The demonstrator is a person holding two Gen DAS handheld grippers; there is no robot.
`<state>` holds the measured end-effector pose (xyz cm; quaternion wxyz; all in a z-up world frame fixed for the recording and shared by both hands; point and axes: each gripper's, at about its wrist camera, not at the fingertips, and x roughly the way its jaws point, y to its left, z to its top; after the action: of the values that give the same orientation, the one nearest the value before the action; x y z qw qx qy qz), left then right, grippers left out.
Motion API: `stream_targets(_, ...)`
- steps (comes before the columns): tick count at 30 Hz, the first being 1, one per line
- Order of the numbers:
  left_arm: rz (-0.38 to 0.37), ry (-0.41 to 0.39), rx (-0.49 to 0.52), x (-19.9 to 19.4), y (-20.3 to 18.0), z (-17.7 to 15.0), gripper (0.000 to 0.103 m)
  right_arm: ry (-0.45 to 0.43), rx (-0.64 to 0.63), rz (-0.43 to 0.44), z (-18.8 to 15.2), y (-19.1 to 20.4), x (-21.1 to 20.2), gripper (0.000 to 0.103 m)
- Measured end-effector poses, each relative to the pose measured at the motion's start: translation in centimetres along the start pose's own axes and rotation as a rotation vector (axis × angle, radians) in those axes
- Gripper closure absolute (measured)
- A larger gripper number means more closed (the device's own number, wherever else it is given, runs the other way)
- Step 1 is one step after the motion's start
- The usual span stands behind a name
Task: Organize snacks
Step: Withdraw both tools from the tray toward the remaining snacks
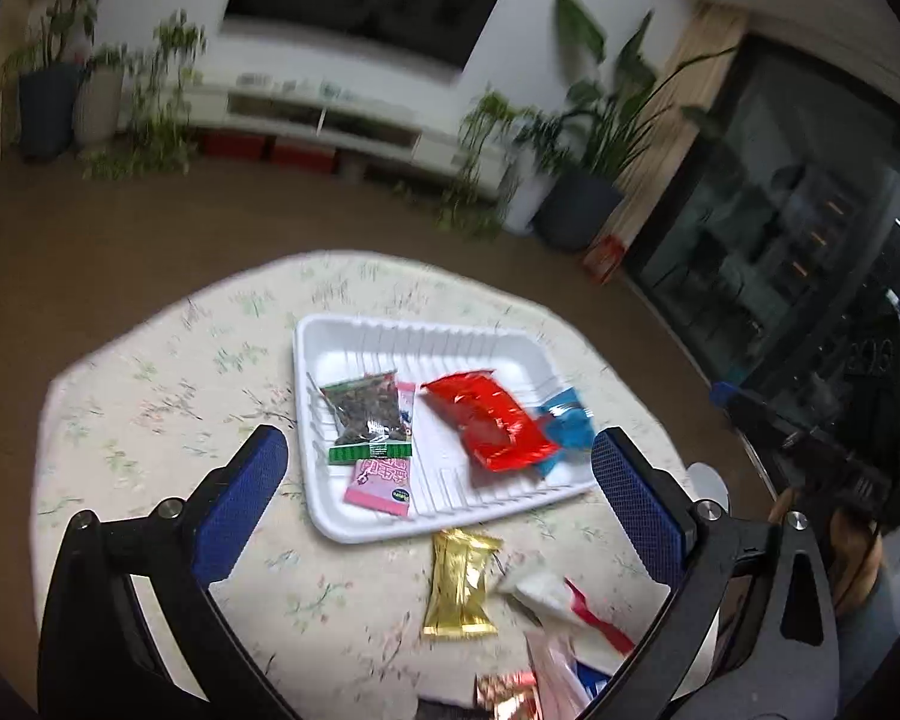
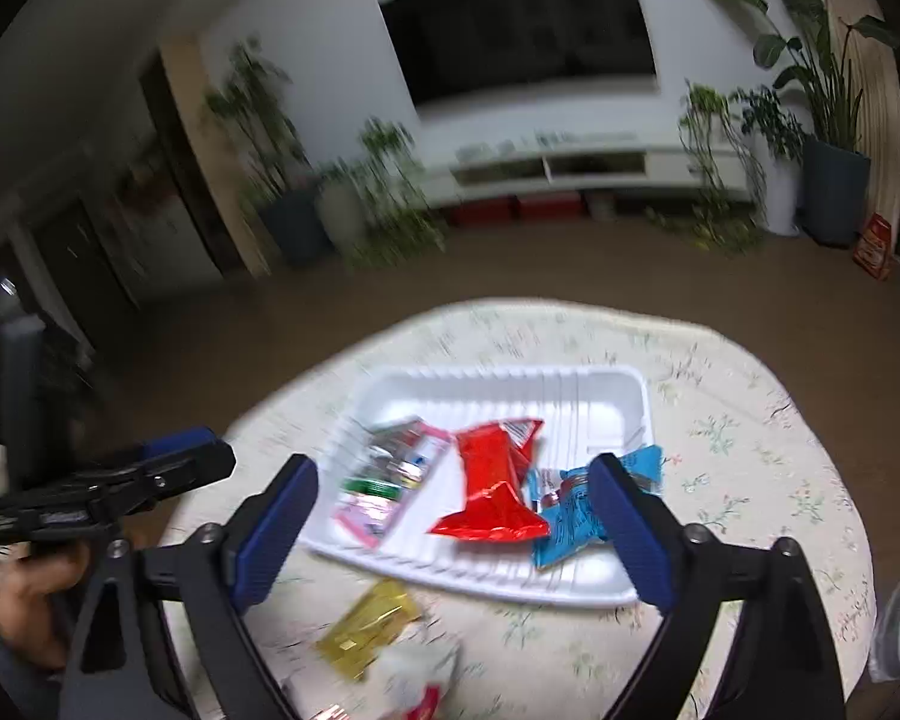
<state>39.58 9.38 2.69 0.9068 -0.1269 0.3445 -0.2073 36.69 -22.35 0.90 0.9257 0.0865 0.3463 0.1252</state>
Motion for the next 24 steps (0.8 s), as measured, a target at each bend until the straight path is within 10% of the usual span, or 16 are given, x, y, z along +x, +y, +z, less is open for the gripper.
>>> stream_targets(6, 0.005, -0.100, 0.034, -8.5, -1.6, -4.3, 0.000, -0.152, 0.049, 0.039, -1.9, -1.7, -9.8, 0.000)
stream_targets(10, 0.046, -0.013, -0.021, -11.2, -1.8, -8.5, 0.000, -0.209, 0.072, -0.037, -4.3, -3.1, -14.3, 0.000)
stream_targets(15, 0.052, 0.047, -0.082, -12.6, -1.9, -14.7, 0.000, -0.174, 0.068, -0.054, -9.4, -1.7, -17.2, 0.000)
stream_targets(24, 0.222, 0.160, 0.128, -10.5, -5.0, -21.4, 0.001, 0.008, -0.071, -0.149, -21.1, 5.9, -16.5, 0.010)
